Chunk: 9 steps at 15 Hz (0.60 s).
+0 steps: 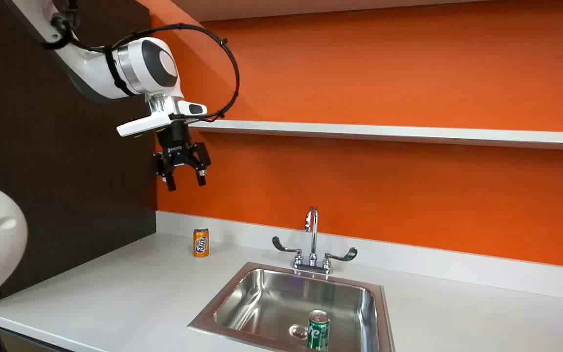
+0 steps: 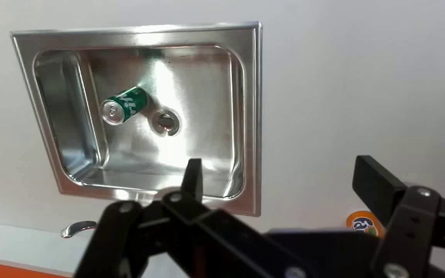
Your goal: Pick up the can from the sink and put it on the counter
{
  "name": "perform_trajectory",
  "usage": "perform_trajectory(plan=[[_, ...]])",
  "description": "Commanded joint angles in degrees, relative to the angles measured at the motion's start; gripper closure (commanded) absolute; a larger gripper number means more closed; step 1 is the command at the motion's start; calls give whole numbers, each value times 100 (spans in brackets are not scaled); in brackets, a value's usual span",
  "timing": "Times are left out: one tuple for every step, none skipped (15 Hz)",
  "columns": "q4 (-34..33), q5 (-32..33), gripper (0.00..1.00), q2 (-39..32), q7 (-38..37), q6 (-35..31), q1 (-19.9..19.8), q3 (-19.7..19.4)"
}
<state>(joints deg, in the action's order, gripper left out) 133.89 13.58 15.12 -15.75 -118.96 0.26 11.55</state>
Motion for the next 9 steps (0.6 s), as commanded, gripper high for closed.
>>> perform_trajectory(plan=[[-11,30,0,-12,-24,19,119,-109],[-2,-68,0,-26,48,-69,136,-160],[12,-177,0,-31,159,-150,168,-221],[37,-269,0,-30,152,-277,171,-276],[55,-377,0,-43,179,-382,177,-334],[70,-414,0,-64,142,-475,159,-376],[100,-492,0,-75,130,-594,148,-424],[110,-522,0,-104,116,-658,120,-474],[128,-544,0,-122,99,-741,95,-525]])
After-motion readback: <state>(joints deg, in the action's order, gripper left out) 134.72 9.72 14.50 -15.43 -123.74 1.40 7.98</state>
